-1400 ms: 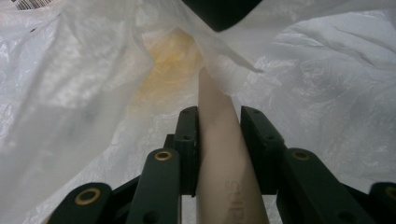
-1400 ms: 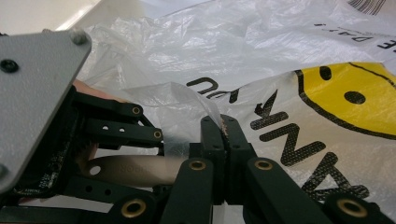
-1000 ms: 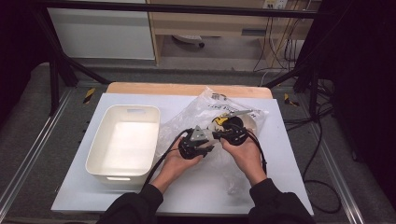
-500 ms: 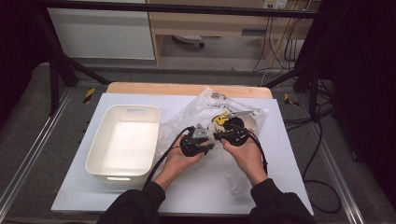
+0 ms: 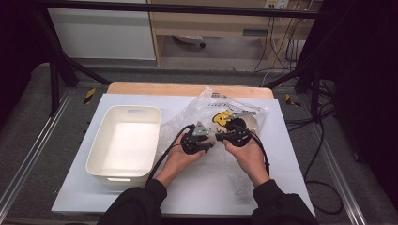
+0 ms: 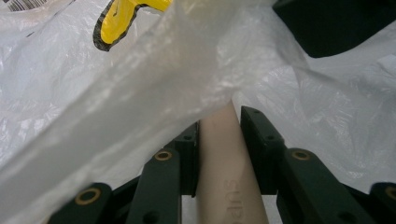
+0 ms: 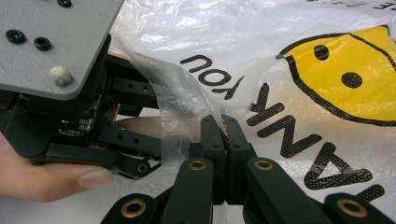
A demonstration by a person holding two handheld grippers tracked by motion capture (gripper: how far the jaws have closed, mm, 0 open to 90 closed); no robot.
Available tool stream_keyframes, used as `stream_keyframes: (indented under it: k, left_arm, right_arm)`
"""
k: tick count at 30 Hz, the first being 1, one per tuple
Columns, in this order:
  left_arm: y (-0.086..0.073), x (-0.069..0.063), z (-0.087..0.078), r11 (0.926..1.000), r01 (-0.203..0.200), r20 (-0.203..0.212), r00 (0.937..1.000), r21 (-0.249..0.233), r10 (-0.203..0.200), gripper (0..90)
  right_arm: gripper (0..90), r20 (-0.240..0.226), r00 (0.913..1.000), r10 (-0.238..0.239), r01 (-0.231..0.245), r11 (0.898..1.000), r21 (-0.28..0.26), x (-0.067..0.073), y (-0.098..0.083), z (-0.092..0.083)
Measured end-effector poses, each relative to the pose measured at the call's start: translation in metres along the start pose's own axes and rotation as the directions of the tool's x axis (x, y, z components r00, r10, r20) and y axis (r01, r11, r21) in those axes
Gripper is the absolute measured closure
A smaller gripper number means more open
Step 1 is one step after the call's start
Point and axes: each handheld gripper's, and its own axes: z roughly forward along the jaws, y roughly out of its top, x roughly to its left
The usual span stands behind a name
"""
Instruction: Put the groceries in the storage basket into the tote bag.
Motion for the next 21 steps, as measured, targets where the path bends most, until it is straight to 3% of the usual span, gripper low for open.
stream_keyframes:
  k: [21]
  left_arm:
    - [-0.0054, 0.0088, 0.0087, 0.9999, 0.006, -0.016, 0.9999, -0.012, -0.006, 68.8]
  right_arm:
    - [90.0, -0.003, 1.0000, -0.002, 0.002, 1.000, 0.008, 0.0000, -0.0015, 0.0013]
